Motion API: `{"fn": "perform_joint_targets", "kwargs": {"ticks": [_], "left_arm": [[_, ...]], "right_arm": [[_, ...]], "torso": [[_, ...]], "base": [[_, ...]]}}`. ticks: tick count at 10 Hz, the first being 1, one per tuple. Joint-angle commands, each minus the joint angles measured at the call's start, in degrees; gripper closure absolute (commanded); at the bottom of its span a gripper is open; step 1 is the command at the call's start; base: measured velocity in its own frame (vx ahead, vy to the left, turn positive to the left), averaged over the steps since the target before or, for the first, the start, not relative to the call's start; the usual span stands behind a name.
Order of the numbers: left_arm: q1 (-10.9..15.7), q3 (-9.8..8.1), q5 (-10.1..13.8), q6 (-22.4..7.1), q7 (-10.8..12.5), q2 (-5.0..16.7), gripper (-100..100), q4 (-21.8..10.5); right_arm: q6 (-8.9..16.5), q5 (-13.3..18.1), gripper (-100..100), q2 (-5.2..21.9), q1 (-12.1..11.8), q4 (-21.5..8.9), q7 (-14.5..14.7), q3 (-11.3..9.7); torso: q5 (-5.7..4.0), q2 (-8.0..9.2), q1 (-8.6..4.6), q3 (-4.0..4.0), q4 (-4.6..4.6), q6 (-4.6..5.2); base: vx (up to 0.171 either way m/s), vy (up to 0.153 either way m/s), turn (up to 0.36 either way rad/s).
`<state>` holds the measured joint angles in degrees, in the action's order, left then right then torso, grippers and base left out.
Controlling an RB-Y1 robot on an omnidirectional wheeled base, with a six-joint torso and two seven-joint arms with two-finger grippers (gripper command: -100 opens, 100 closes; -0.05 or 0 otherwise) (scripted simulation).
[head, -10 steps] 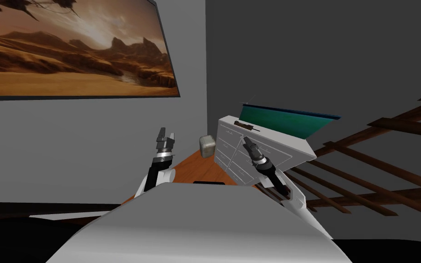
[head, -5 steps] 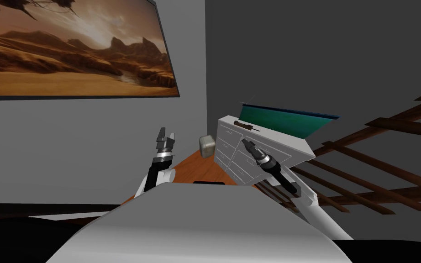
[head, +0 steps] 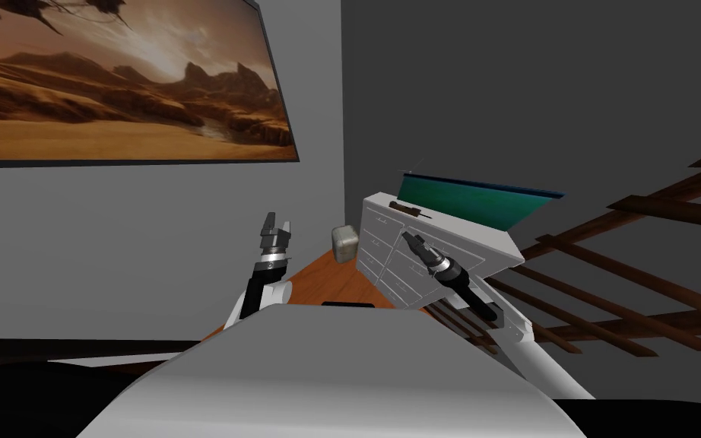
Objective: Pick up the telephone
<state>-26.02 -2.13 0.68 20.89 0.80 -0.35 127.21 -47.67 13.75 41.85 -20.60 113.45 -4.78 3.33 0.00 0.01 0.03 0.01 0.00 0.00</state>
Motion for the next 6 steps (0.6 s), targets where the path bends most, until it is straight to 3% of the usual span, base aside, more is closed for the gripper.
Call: {"fn": "perform_joint_targets", "kwargs": {"ticks": [1,4,5,6], "left_arm": [[0.0,0.0,0.0,0.0,0.0,0.0,0,0.0],[0.0,0.0,0.0,0.0,0.0,0.0,0,0.0],[0.0,0.0,0.0,0.0,0.0,0.0,0,0.0],[0.0,-0.01,0.0,0.0,0.0,0.0,0,0.0]], "right_arm": [[0.0,0.0,-100,0.0,0.0,0.0,0.0,0.0],[0.0,0.0,-100,0.0,0.0,0.0,0.0,0.0],[-1.4,1.7,-100,1.6,1.8,-2.0,0.3,-1.8],[-1.4,1.7,-100,1.6,1.8,-2.0,0.3,-1.8]], "torso": [[0.0,0.0,0.0,0.0,0.0,0.0],[-0.01,0.05,-0.06,0.03,0.01,0.01],[-0.01,0.02,-0.02,0.01,0.01,0.0],[-0.02,0.08,-0.13,0.04,0.01,0.02]], "base": [[0.0,0.0,0.0],[-0.004,-0.005,-0.015],[-0.026,-0.03,-0.089],[-0.036,-0.042,-0.124]]}}
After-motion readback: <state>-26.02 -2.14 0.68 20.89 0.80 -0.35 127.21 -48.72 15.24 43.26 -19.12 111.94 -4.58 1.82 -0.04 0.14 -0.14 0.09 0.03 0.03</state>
